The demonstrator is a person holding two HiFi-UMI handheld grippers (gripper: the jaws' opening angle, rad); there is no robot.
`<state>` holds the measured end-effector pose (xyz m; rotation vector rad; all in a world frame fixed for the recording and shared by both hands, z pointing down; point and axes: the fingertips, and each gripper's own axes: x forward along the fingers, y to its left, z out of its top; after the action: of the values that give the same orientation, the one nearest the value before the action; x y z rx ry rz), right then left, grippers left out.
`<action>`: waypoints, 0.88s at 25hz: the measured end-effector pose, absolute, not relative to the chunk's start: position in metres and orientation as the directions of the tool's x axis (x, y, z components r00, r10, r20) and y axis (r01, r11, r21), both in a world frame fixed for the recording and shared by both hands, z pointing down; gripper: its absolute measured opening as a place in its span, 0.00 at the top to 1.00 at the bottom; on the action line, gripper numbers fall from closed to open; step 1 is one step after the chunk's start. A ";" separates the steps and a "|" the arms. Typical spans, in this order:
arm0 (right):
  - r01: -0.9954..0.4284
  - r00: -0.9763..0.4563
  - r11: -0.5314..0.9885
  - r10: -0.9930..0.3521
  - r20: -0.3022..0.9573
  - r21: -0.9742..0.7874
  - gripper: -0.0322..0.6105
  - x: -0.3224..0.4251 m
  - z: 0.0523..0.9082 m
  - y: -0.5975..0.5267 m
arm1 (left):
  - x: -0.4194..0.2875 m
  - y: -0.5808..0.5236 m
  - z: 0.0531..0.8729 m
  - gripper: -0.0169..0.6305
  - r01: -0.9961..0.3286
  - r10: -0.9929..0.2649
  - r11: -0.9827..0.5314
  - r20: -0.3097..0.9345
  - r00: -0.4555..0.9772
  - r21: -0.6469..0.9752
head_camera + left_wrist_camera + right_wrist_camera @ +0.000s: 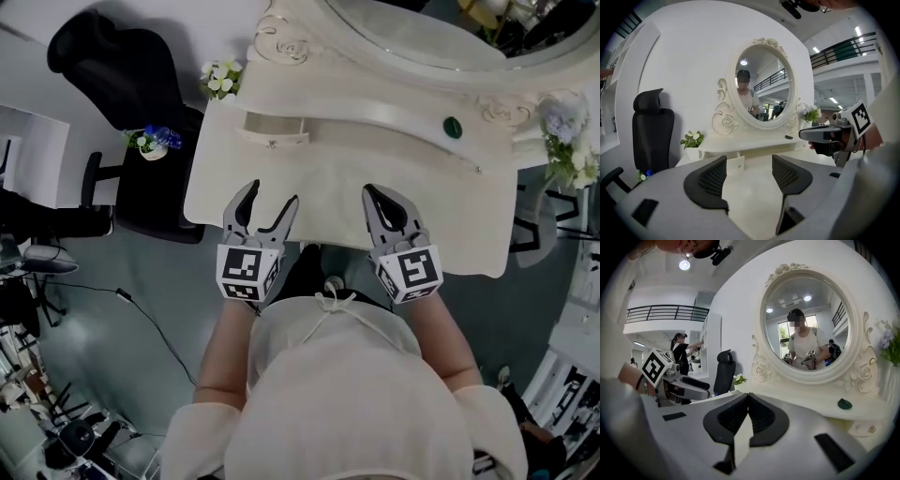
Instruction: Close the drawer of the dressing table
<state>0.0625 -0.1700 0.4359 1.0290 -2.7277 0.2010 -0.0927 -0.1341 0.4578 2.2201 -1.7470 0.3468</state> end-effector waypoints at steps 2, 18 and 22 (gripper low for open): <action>-0.658 -0.734 0.751 -0.623 0.270 -0.056 0.94 0.052 0.445 -0.181 | -0.100 -0.148 0.472 0.50 -0.971 -0.892 -0.225 0.385 0.238 0.079; -0.651 -0.719 0.754 -0.573 0.392 -0.092 0.94 0.018 0.505 -0.243 | -0.135 -0.222 0.576 0.50 -0.971 -0.794 -0.200 0.558 0.240 0.133; -0.656 -0.717 0.747 -0.573 0.397 -0.105 0.94 0.015 0.512 -0.252 | -0.141 -0.231 0.584 0.52 -0.973 -0.787 -0.183 0.573 0.230 0.140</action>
<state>0.0150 -0.2524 0.5116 0.9492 -2.6069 0.3400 -0.1405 -0.2312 0.5840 2.0344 -1.6122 0.5196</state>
